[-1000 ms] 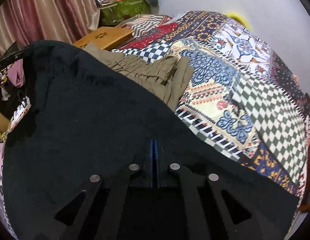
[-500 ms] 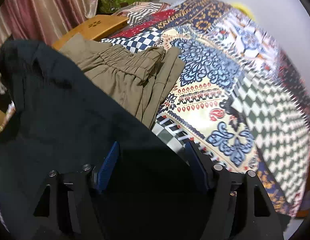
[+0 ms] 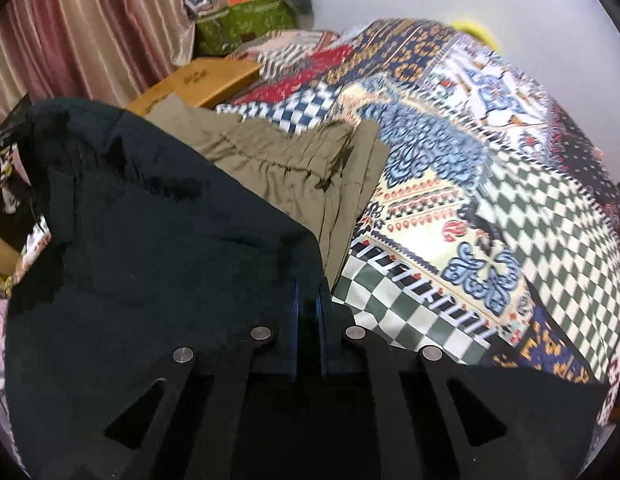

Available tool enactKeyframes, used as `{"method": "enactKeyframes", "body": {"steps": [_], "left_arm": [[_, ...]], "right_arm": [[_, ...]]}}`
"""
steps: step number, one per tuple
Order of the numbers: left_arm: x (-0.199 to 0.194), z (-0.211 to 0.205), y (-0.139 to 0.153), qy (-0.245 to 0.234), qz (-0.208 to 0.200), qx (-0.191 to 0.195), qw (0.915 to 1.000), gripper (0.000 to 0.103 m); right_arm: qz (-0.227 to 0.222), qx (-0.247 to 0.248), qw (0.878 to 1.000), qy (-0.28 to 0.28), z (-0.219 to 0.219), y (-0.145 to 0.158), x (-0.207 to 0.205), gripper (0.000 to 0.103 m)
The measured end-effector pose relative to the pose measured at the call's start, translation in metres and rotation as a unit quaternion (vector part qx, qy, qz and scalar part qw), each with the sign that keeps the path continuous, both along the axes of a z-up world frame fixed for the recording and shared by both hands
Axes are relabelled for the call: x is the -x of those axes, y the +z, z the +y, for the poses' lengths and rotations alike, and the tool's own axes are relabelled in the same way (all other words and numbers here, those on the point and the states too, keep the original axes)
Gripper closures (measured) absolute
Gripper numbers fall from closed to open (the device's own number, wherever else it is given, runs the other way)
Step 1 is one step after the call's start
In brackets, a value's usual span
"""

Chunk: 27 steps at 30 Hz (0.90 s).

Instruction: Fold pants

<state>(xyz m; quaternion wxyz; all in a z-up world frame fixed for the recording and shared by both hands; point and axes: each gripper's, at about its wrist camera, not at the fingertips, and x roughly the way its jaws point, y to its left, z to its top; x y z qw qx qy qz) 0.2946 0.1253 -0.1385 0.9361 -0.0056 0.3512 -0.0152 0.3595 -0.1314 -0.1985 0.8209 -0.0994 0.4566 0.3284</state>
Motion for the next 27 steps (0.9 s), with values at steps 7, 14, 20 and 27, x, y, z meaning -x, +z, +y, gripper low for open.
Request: {"method": "enactKeyframes", "body": {"steps": [7,14,20,27], "left_arm": [[0.023,0.001,0.013,0.009,-0.010,0.003,0.9999,0.098],[0.049,0.013,0.013,0.037,-0.008,0.020,0.9991,0.098],[0.085,0.020,0.015,0.046,-0.010,0.031,0.9984,0.099],[0.132,0.031,0.004,0.056,-0.002,0.039,0.9977,0.099]], "right_arm": [[-0.041,-0.026,0.999,-0.017,-0.021,0.044,0.032,0.097],[-0.056,-0.057,0.996,-0.027,-0.031,0.069,0.076,0.097],[-0.061,-0.073,0.995,-0.019,-0.031,0.083,0.124,0.097],[-0.050,-0.082,0.995,-0.016,-0.034,0.077,0.174,0.097]]}}
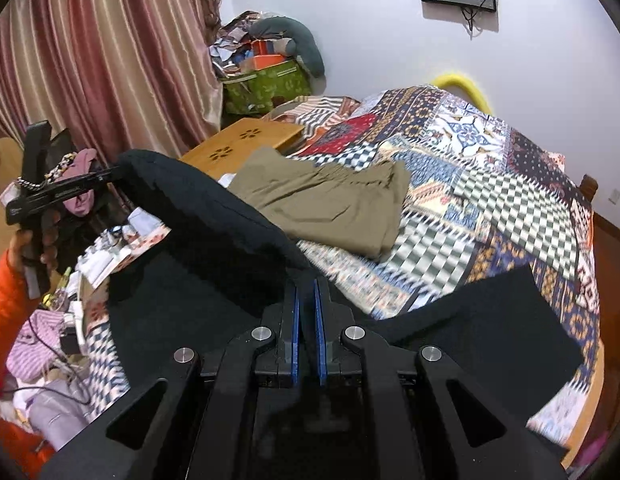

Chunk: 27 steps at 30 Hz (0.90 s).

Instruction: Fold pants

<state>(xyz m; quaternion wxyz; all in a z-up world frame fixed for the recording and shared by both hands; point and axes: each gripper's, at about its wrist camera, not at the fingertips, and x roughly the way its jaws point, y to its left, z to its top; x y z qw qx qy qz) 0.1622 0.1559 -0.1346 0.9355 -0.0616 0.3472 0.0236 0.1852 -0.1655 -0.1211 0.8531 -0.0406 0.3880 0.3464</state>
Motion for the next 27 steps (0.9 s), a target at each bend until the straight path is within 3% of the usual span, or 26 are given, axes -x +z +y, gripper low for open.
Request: {"method": "enactKeyframes", "body": {"steps": [4,12,22,27], "left_arm": [[0.024,0.004,-0.011,0.002,0.010,-0.010,0.9999,0.101],[0.058,0.018,-0.039,0.013,0.041,0.015,0.9990,0.101],[0.066,0.016,-0.067,0.017,0.085,0.017,0.9961,0.101],[0.055,0.009,-0.062,0.021,0.088,0.005,0.9959,0.101]], "right_arm": [[0.016,0.003,1.000,0.006,0.005,-0.011,0.024,0.097],[0.061,0.016,0.998,0.009,0.013,-0.044,0.053,0.097],[0.104,0.028,0.994,0.004,0.014,-0.064,0.065,0.095],[0.118,0.038,0.992,0.013,0.017,-0.058,0.065,0.083]]}}
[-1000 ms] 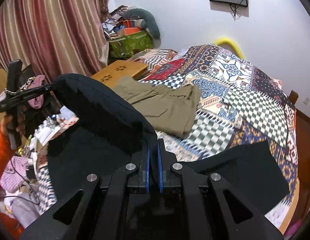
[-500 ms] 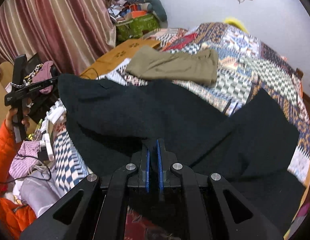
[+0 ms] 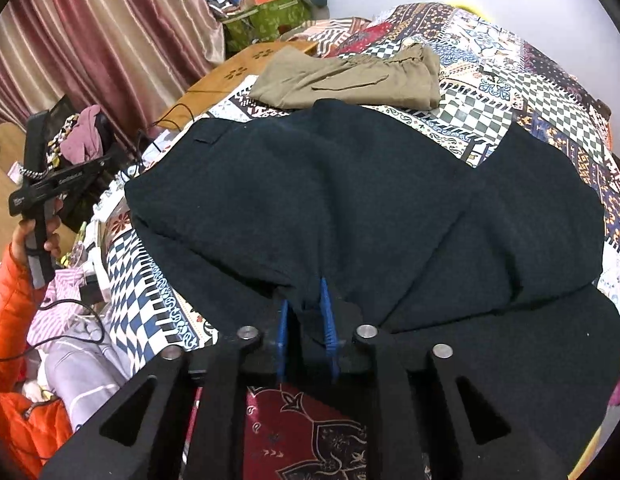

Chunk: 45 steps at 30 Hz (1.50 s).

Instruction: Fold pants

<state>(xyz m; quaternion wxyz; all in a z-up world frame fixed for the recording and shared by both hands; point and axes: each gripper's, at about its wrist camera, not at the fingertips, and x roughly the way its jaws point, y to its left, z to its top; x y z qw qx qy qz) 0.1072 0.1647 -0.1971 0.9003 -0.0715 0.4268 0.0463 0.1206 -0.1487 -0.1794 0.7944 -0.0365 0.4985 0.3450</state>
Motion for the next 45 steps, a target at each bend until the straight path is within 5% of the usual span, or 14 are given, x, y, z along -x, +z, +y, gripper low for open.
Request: {"method": "enactKeyframes", "body": {"steps": [5,8,10,19,28,41,45], "left_arm": [[-0.016,-0.010,0.011,-0.006,-0.001,-0.003,1.0000,0.096],[-0.027,-0.020,0.019,-0.016,-0.006,-0.004,0.9999,0.086],[-0.035,-0.027,0.024,-0.021,-0.010,-0.004,0.9997,0.072],[-0.076,-0.067,0.054,-0.060,-0.061,-0.027,0.9960,0.046],[-0.132,-0.088,0.050,-0.071,-0.059,-0.012,0.9957,0.036],[-0.178,-0.094,-0.005,-0.070,0.000,-0.012,0.9975,0.036],[-0.184,-0.098,-0.018,-0.075,0.011,-0.015,0.9970,0.036]], "right_arm": [[-0.018,-0.003,1.000,-0.010,-0.007,0.018,0.001,0.054],[-0.035,-0.011,0.999,-0.030,-0.018,0.030,-0.005,0.046],[-0.039,-0.020,0.998,-0.044,-0.027,0.036,-0.014,0.046],[-0.050,-0.010,0.987,-0.150,-0.075,0.033,-0.085,0.045],[-0.031,0.020,0.979,-0.201,-0.105,0.000,-0.165,0.045],[0.032,0.065,0.985,-0.154,-0.081,-0.062,-0.255,0.045],[-0.004,0.099,0.987,-0.129,-0.075,-0.067,-0.249,0.068]]}}
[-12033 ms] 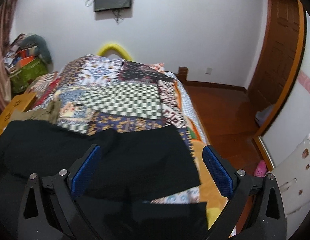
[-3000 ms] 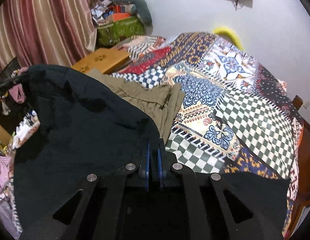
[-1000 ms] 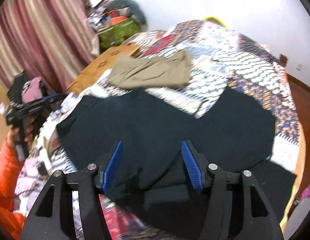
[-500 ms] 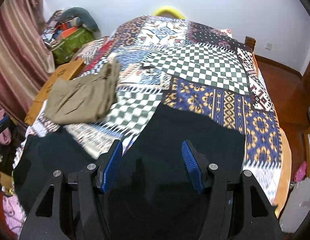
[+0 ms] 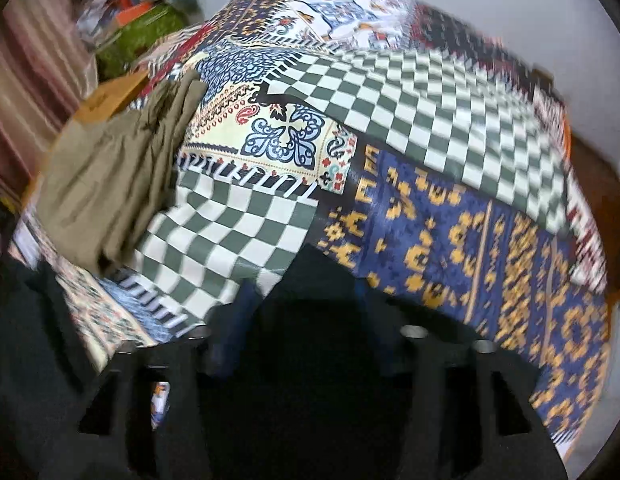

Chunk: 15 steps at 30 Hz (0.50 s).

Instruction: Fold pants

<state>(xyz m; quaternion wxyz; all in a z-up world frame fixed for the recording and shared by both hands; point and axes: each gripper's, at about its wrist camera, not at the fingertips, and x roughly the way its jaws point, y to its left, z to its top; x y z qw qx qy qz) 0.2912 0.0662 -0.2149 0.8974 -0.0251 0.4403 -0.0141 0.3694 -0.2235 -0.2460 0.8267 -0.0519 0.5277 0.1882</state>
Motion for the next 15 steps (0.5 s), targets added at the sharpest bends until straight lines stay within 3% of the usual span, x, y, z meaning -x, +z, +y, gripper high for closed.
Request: {"method": "enactKeyframes", "body": {"steps": [5,8,15], "left_arm": [[-0.003,-0.006,-0.004,-0.004,0.007,0.009,0.9999,0.036],[0.000,-0.009,0.001,-0.007,0.002,0.008,0.9999,0.036],[0.020,-0.014,0.024,-0.022,-0.008,0.011,0.9997,0.036]], "right_arm": [[0.003,-0.021,1.000,0.004,-0.005,0.001,0.000,0.086],[0.002,-0.025,1.000,0.002,-0.007,0.005,0.004,0.091],[-0.059,-0.060,0.996,-0.017,-0.025,0.054,0.040,0.093]]}}
